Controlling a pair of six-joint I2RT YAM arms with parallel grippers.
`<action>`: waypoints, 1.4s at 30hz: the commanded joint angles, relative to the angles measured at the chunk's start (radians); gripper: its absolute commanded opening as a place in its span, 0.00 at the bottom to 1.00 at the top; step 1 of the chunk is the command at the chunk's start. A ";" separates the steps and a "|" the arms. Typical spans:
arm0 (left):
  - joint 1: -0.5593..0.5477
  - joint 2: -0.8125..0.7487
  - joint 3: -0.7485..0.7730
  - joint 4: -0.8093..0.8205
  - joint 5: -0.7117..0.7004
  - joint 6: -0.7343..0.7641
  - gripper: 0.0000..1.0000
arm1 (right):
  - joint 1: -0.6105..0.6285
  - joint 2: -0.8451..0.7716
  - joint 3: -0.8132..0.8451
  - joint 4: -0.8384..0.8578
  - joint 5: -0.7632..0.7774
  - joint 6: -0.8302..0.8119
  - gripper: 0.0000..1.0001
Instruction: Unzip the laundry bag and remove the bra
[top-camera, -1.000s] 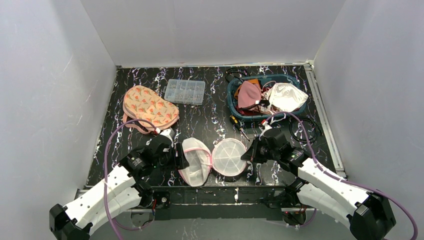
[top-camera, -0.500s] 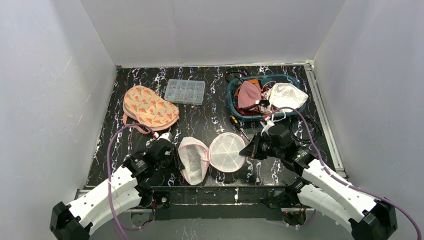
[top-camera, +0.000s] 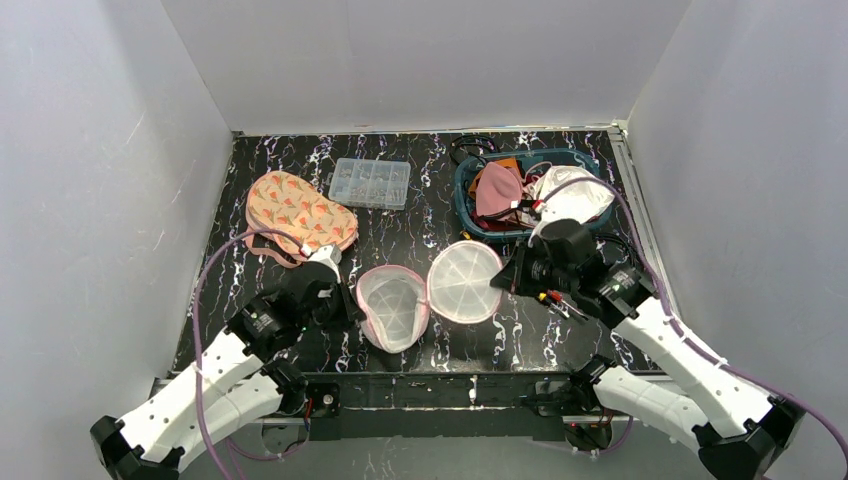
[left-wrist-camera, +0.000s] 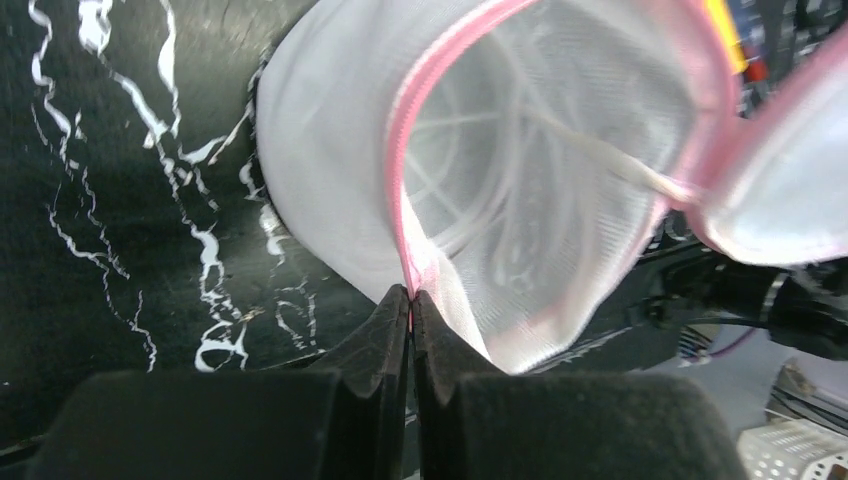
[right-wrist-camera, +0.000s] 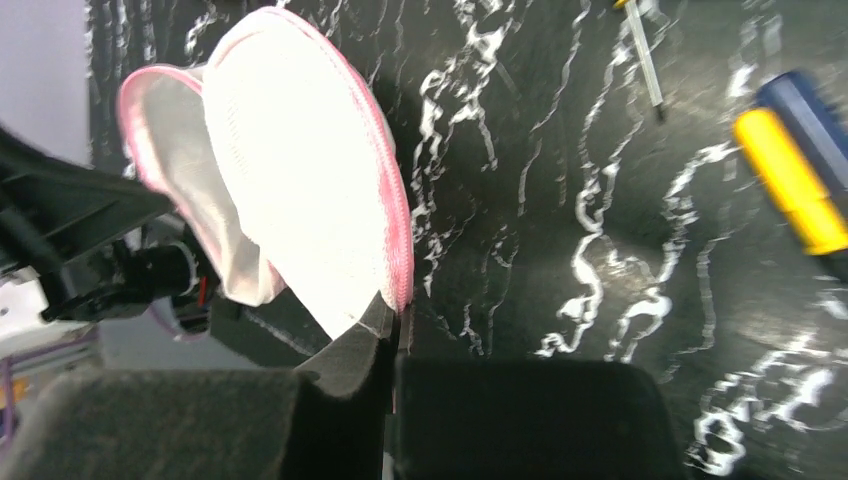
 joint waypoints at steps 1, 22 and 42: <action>0.004 0.023 0.152 -0.095 0.003 0.045 0.00 | 0.005 0.071 0.222 -0.230 0.188 -0.173 0.01; 0.004 0.034 -0.047 0.127 0.007 -0.031 0.66 | 0.005 0.131 0.206 -0.192 0.214 -0.192 0.01; 0.004 0.170 -0.133 0.199 -0.076 0.082 0.49 | 0.005 0.130 0.203 -0.154 0.166 -0.161 0.01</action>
